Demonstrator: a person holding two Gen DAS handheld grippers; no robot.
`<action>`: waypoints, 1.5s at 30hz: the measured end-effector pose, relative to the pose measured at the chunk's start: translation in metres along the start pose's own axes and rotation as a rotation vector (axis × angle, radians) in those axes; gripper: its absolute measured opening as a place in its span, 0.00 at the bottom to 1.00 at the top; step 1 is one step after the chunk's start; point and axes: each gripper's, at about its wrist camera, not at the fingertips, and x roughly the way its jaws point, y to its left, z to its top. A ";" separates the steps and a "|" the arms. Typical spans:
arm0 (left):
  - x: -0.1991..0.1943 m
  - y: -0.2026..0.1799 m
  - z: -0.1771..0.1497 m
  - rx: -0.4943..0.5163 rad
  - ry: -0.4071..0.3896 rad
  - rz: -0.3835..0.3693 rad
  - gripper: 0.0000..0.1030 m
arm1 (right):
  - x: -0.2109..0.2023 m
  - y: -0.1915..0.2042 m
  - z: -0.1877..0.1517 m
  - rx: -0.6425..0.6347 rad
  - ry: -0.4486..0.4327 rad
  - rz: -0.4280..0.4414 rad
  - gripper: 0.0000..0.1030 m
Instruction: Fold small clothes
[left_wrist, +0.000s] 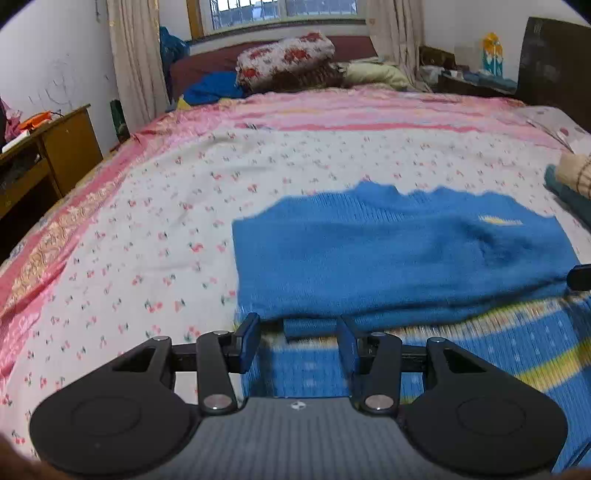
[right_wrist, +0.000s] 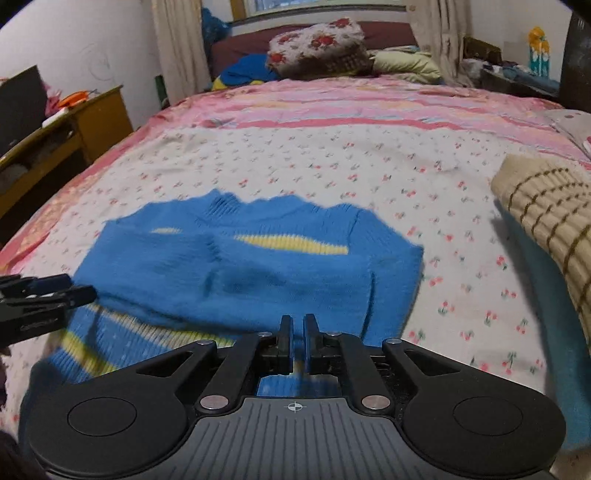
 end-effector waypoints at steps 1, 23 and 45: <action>0.000 -0.002 -0.002 0.009 0.014 0.001 0.50 | -0.001 0.002 -0.003 -0.005 0.016 0.002 0.09; -0.061 -0.010 -0.047 0.080 0.077 -0.031 0.50 | -0.066 0.031 -0.064 -0.066 0.067 0.057 0.10; -0.100 0.008 -0.102 0.141 0.241 -0.063 0.50 | -0.095 0.024 -0.120 -0.060 0.164 0.051 0.16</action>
